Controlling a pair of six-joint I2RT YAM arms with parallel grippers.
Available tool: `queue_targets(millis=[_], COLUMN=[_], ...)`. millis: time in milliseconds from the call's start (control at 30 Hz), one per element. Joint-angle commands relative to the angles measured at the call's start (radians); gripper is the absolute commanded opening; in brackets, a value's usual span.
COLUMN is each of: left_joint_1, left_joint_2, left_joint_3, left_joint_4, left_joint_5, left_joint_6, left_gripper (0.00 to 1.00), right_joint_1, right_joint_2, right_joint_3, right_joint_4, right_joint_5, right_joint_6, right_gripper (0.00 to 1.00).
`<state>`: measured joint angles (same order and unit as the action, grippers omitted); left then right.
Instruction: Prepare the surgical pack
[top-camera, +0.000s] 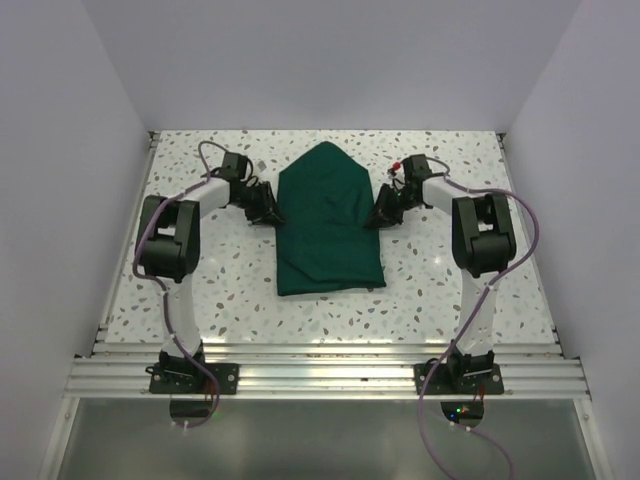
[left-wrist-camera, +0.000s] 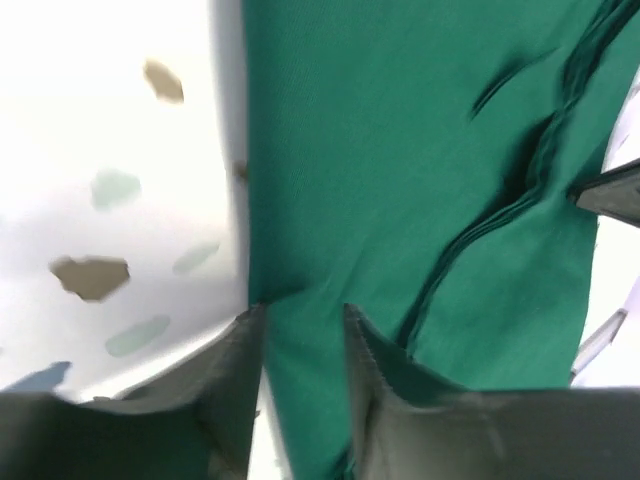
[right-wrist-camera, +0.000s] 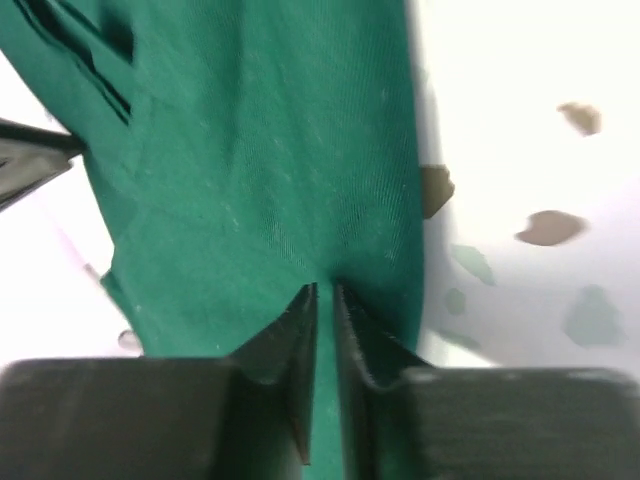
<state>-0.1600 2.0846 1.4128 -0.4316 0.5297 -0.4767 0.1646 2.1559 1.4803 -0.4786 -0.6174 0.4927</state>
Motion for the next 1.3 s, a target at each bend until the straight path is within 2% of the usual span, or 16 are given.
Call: queue_targets(millis=[0,33,67,133,167,267,333,467,600,700,933,1067,1233,1267], left_joint_1=[0.013,0.017,0.02,0.025,0.025,0.025,0.025,0.025,0.025,0.025,0.025,0.025,0.024,0.025], left_joint_2=[-0.028,-0.005,0.012,0.083,0.104,0.178,0.213,0.232,0.201,0.19,0.29,0.318,0.393,0.408], left_joint_3=[0.133,0.2,0.234,0.351,0.382,0.474,0.5,0.471,0.368,0.333,0.409,0.41,0.488,0.506], left_joint_4=[-0.03,-0.016,-0.012,-0.012,-0.006,0.019,0.046,0.1,0.215,0.24,0.218,0.264,0.291,0.286], left_joint_5=[-0.085,-0.077,-0.073,-0.054,-0.056,-0.071,-0.088,-0.146,-0.186,-0.215,-0.171,-0.142,-0.08,-0.062], left_joint_6=[0.05,0.05,0.05,0.049,0.05,0.041,0.036,0.036,0.053,0.066,0.035,-0.023,-0.077,-0.083], left_gripper=[0.43,0.47,0.5,0.57,0.59,0.63,0.65,0.67,0.67,0.68,0.68,0.66,0.57,0.5], right_joint_1=[-0.005,-0.004,-0.007,-0.007,-0.005,-0.014,-0.017,-0.025,-0.027,-0.028,-0.03,-0.01,0.007,0.007], right_joint_2=[-0.1,-0.099,-0.088,-0.024,0.008,0.162,0.238,0.306,0.349,0.361,0.438,0.489,0.538,0.541], right_joint_3=[0.087,0.11,0.171,0.256,0.358,0.58,0.647,0.719,0.73,0.716,0.739,0.799,0.844,0.856], right_joint_4=[0.049,0.063,0.073,0.068,0.057,-0.073,-0.127,-0.111,-0.095,-0.091,-0.064,-0.086,-0.091,-0.094], right_joint_5=[0.133,0.151,0.165,0.2,0.202,0.214,0.219,0.162,0.131,0.154,0.082,0.061,0.047,0.045], right_joint_6=[-0.017,-0.011,-0.005,0.0,0.0,-0.035,-0.051,-0.078,-0.115,-0.121,-0.083,-0.077,-0.056,-0.045], right_gripper=[0.22,0.27,0.4,0.53,0.61,0.68,0.71,0.81,0.82,0.82,0.77,0.73,0.66,0.64])
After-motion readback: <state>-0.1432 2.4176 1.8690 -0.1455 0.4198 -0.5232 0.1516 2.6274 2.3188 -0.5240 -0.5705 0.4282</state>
